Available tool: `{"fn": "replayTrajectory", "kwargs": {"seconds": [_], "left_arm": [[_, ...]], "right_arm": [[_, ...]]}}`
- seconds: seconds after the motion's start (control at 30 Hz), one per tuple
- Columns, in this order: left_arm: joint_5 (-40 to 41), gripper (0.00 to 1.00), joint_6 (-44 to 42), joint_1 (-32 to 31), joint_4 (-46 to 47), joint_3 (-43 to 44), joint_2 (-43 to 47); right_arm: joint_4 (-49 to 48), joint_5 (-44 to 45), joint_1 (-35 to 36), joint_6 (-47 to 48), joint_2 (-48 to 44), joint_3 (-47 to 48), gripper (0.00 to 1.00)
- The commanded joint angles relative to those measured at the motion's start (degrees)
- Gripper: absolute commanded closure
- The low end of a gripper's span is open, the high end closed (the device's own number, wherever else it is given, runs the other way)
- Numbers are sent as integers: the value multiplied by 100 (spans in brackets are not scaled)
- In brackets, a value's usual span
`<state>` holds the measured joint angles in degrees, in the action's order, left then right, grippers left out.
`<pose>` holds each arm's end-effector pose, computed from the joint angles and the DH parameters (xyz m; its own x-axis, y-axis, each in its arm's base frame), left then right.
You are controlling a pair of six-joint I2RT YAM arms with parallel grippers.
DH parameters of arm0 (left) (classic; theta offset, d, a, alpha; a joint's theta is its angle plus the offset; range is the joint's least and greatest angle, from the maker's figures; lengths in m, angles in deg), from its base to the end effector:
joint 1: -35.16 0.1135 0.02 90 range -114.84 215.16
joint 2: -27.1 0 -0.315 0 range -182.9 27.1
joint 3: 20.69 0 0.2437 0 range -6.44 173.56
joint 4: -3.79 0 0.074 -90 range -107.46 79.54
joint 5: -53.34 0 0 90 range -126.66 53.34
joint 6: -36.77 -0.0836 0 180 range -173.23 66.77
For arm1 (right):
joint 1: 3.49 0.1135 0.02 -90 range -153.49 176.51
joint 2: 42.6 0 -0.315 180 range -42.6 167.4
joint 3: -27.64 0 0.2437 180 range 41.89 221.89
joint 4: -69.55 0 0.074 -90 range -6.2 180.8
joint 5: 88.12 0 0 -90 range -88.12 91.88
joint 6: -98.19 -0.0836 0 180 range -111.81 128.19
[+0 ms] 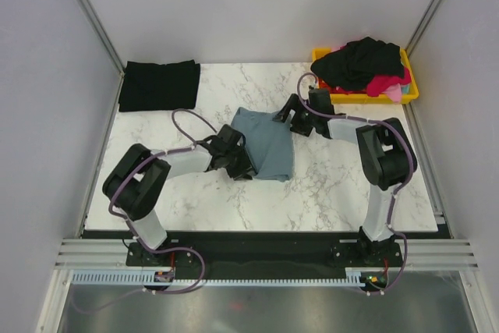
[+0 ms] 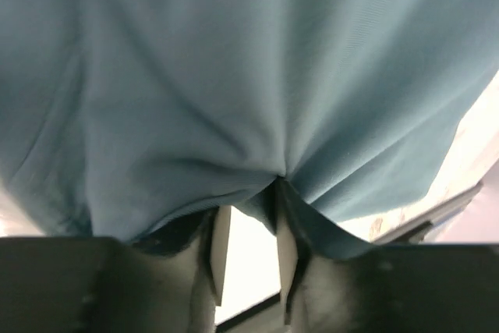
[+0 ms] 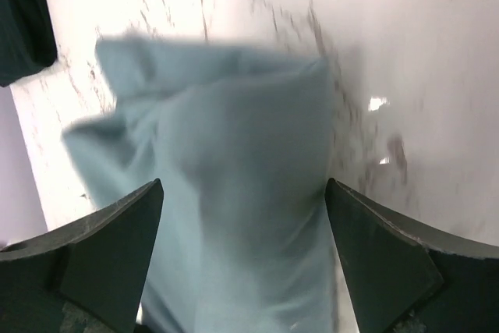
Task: Fold and stack the t-shirts
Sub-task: Fold the tshirt
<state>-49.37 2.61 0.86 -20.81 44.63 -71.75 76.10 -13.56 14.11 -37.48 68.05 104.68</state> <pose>0.2819 -0.2145 0.1580 -0.9282 -0.3439 -0.1419 -0.2180 0.8117 -0.5418 0.4243 0.1579 0.1737 -0.7768 0.4770 -0.4112 0.1005 0.7385 0.6667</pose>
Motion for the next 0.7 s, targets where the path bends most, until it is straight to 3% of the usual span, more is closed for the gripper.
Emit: {"fn": "replayTrajectory", "kwargs": {"seconds": [0.0,0.1,0.23,0.27,0.3,0.33,0.53,0.67], "left_arm": [[-127,62,472,-558,-441,-281,269],[161,51,342,-902,-1026,-370,778],[752,22,-177,-929,-2151,41,1745],[857,5,-343,-938,-2408,235,1903],[945,0,-519,-938,-2706,454,1957],[1015,1,-538,-929,-3240,839,2009],[1174,1,-1152,-675,-3324,1484,2143],[850,6,-1838,124,-2625,1415,1844]], "right_arm": [[680,33,-178,813,764,793,6],[1235,41,-196,1165,984,1279,6],[1263,59,-196,1201,950,1149,6],[1245,76,-196,1227,915,1105,6],[1167,68,-196,1245,906,1000,6],[1149,76,-187,1262,888,973,6],[1411,454,-310,1508,739,1122,5],[1815,717,-766,1622,179,1087,5]]}}
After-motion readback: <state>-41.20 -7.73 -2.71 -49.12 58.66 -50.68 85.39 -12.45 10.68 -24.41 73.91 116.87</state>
